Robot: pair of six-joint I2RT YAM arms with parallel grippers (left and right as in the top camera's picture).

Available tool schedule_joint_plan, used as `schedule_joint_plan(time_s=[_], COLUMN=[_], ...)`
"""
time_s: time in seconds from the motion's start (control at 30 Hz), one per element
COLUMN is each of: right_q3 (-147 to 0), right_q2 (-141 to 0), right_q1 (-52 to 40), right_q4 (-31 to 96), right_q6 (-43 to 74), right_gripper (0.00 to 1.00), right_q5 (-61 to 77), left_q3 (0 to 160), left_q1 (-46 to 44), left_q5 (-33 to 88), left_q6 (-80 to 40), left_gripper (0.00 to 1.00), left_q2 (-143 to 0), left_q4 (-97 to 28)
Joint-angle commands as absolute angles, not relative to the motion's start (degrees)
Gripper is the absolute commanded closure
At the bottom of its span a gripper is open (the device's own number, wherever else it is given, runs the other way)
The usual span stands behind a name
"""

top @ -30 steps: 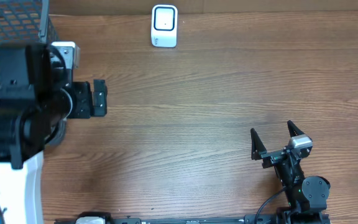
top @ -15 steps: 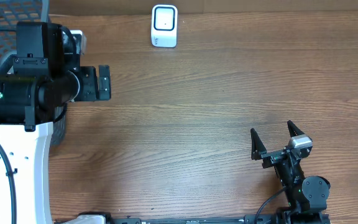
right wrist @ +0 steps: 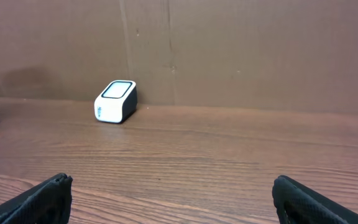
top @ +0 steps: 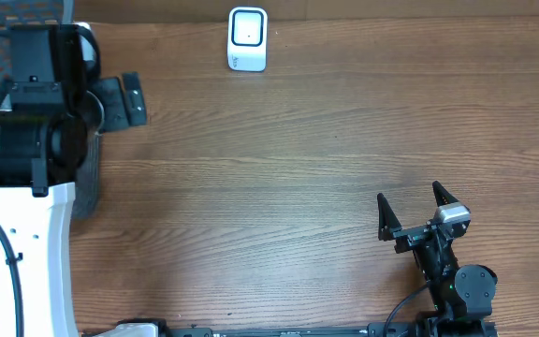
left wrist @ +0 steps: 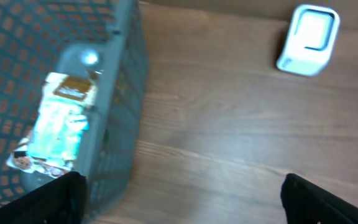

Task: Scan the item barcode
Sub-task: 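Move the left gripper up and over the grey basket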

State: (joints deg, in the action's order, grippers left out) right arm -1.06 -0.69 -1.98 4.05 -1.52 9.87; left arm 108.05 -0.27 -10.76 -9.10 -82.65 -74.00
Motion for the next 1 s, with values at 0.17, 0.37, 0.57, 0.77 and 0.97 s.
schedule_joint_plan(time_s=[0.17,0.37,0.57,0.77,0.97], right_q3=[-0.45,-0.45,-0.45,-0.45,-0.45], right_q2=[-0.16,-0.16,-0.16,-0.16,-0.16], right_q1=[-2.28,-2.28,-2.28,-2.28,-2.28], right_q4=[3.79,3.79,3.79,3.79,3.79], right_q6=[-1.78,-1.78,-1.78,-1.80,-1.78], right_gripper=[0.00,0.00,0.00,0.00,0.00], right_q5=[9.72,9.72,9.72,9.72,9.72], left_q3=[108.92,108.92,108.95,108.97,108.97], left_q1=[4.80,5.67,5.65,5.74,8.73], left_q5=[-12.01,-10.52,-6.37,-6.24,-6.39], left_q6=[-8.38,-4.60,0.34,0.80,1.87], left_gripper=[0.01,0.00,0.00,0.01,0.00], left_q2=[-82.61,-82.61,-82.59,-82.61,-82.61], left_q4=[-70.35,-63.29,-57.63,-54.65,-52.14])
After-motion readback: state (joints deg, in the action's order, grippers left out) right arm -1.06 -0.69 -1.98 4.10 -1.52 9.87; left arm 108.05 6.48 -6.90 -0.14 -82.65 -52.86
